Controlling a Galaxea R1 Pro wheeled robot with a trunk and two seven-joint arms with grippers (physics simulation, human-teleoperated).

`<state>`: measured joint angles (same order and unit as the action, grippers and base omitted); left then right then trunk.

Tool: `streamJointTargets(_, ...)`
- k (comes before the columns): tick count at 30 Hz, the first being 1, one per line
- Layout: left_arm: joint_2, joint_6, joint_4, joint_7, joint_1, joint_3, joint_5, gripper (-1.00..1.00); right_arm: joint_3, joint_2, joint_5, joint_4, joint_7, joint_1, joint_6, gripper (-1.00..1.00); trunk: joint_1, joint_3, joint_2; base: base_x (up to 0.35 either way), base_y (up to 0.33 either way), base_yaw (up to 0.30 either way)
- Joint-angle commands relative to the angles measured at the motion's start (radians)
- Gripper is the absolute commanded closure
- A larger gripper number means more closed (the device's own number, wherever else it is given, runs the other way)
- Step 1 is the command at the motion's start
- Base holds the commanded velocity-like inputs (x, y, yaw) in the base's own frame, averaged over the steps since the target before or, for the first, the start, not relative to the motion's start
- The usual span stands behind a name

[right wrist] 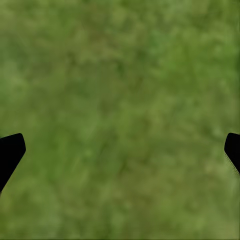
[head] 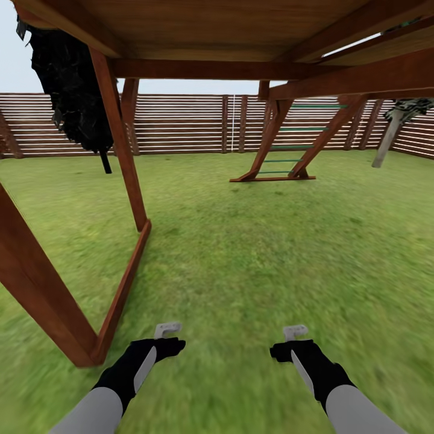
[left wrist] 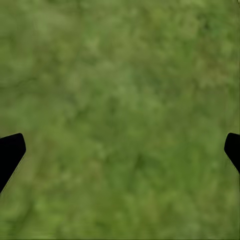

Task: Take the three Easter eggs out of the wicker basket on the lawn in the garden, then place them on the lawn next to a single tree (choose any tree) so that all three eggs are next to the same tree and none are left in the basket.

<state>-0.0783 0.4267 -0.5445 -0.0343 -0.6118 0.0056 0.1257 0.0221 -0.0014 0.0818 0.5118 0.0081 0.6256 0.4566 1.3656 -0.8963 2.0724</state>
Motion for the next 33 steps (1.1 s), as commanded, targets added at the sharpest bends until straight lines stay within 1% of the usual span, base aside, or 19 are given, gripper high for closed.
streamJointTargets(1,0.0,0.006,-0.002,0.001,0.0,0.001,0.009,-1.0,0.002,0.0,0.009,0.001,0.0,0.0,0.007,-1.0,0.004,-0.004,0.008,0.323,0.0,0.0)
streamJointTargets(22,0.004,0.005,-0.005,0.001,0.0,0.001,0.008,-1.0,0.001,-0.003,0.009,0.011,0.001,0.0,0.006,-1.0,0.085,-0.07,0.155,0.323,0.0,0.0)
streamJointTargets(25,0.006,0.004,-0.009,0.001,0.0,0.002,0.008,-1.0,0.001,-0.003,0.009,0.013,0.001,0.0,0.007,-1.0,0.096,-0.079,0.176,0.139,0.0,0.0)
streamJointTargets(33,0.006,0.004,-0.015,-0.001,0.0,0.002,0.009,-1.0,0.0,-0.004,0.009,0.025,0.002,0.0,0.014,-1.0,0.127,-0.104,0.232,0.014,0.0,0.0)
